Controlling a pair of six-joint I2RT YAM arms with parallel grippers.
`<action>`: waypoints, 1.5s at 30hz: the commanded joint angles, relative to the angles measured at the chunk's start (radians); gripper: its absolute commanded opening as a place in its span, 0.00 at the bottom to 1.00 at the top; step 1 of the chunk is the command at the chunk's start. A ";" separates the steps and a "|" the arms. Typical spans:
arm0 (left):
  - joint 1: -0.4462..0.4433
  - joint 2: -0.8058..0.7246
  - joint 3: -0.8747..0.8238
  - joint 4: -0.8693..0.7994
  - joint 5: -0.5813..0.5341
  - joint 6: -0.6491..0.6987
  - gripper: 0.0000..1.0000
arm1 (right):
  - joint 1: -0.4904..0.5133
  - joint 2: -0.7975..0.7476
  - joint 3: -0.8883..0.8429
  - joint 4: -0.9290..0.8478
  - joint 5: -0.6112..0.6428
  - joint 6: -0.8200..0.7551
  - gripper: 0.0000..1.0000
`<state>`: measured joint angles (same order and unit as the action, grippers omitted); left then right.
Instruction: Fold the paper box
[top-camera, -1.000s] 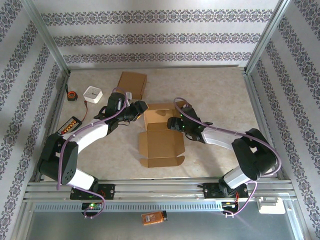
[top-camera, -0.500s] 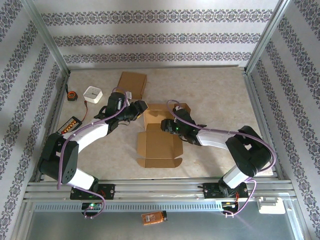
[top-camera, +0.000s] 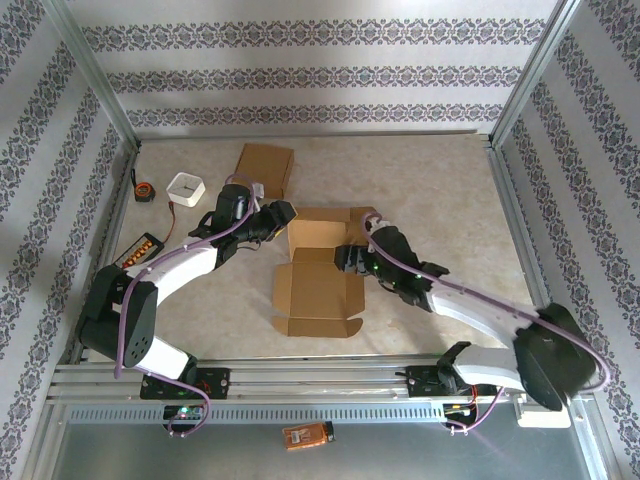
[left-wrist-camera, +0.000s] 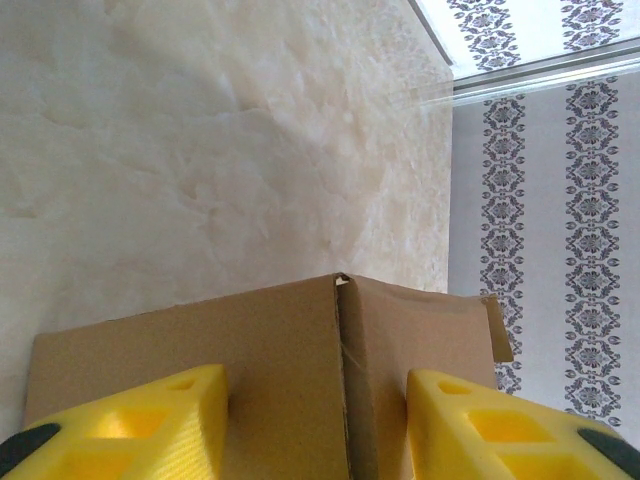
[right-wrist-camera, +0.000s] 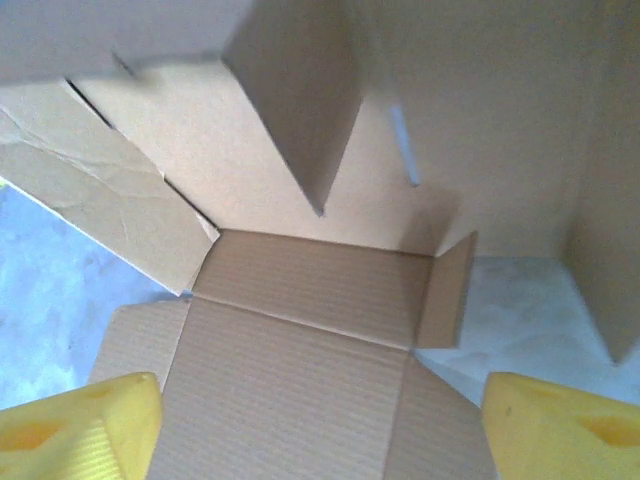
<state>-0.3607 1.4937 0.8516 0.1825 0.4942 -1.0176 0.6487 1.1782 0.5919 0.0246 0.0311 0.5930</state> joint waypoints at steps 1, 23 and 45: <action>-0.014 0.014 0.021 -0.046 0.001 0.019 0.48 | -0.042 -0.062 -0.007 -0.145 0.135 -0.076 0.90; -0.019 0.011 0.011 -0.030 -0.006 0.012 0.53 | -0.041 0.230 0.188 -0.193 0.130 -0.122 0.25; -0.487 -0.382 -0.046 -0.350 -0.733 0.182 0.37 | -0.046 0.308 0.245 -0.129 0.376 -0.319 0.03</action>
<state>-0.7551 1.0367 0.8524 -0.1699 -0.0937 -0.8371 0.6109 1.4822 0.8200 -0.1184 0.3767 0.3073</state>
